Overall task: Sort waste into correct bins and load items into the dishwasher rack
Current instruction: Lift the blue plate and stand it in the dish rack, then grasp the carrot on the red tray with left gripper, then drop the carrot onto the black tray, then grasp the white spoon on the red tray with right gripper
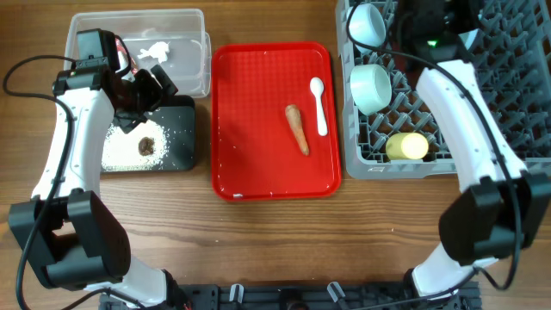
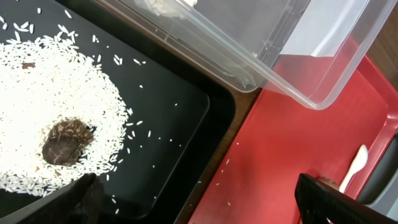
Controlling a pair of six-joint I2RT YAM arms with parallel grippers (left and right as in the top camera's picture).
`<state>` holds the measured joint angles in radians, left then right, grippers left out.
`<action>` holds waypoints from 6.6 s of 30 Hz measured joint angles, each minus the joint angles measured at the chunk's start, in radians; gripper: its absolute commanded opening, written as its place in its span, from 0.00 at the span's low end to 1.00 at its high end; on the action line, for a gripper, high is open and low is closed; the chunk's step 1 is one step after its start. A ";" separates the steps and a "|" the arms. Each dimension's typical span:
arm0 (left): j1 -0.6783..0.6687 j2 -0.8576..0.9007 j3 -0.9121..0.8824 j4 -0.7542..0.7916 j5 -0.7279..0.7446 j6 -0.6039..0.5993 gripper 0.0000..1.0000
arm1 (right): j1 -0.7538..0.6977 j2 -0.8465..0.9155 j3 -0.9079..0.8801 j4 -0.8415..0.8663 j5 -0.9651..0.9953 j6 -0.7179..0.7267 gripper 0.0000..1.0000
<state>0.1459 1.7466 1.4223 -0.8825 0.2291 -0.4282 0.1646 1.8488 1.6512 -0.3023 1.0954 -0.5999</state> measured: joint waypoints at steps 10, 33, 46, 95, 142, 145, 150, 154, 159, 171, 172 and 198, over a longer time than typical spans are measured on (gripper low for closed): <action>0.000 0.000 0.000 0.000 0.000 0.000 1.00 | 0.007 0.146 0.000 -0.003 -0.093 -0.034 0.25; 0.000 0.000 0.000 0.000 0.000 0.000 1.00 | 0.120 -0.212 -0.006 -0.417 -1.359 0.599 1.00; -0.009 0.000 0.000 -0.010 0.083 0.019 0.90 | -0.054 -0.277 -0.006 -0.513 -1.413 0.698 1.00; -0.769 0.487 0.323 -0.051 -0.427 0.045 0.04 | -0.162 -0.357 -0.007 -0.637 -1.417 0.779 1.00; -0.078 -0.402 -0.405 0.354 -0.200 -0.112 0.94 | 0.093 -0.089 -0.007 -0.573 -1.409 0.805 1.00; -0.105 -0.402 -0.405 0.351 -0.112 0.013 0.94 | 0.093 -0.089 -0.007 -0.559 -1.409 0.805 0.99; -0.306 -0.320 -0.405 0.430 -0.097 0.122 0.93 | 0.093 -0.088 -0.007 -0.491 -1.408 0.806 0.94; -0.407 -0.202 -0.405 0.489 -0.119 0.146 0.92 | 0.093 -0.049 -0.007 -0.441 -1.394 0.823 0.84; -0.399 -0.188 -0.405 0.512 -0.187 0.063 0.94 | 0.113 0.074 -0.007 -0.401 -1.373 0.842 0.81; -0.367 -0.188 -0.405 0.525 -0.217 -0.023 1.00 | 0.214 0.269 -0.007 -0.268 -1.035 0.880 0.77; -0.367 -0.188 -0.405 0.524 -0.217 -0.023 1.00 | 0.214 0.287 -0.007 -0.264 -1.014 0.880 0.77; -0.367 -0.188 -0.405 0.524 -0.217 -0.023 1.00 | 0.219 0.409 -0.007 -0.183 -0.979 0.866 0.67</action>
<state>-0.2214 1.5589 1.0172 -0.3584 0.0120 -0.4515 0.3836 2.2581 1.6444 -0.4854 0.1165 0.2665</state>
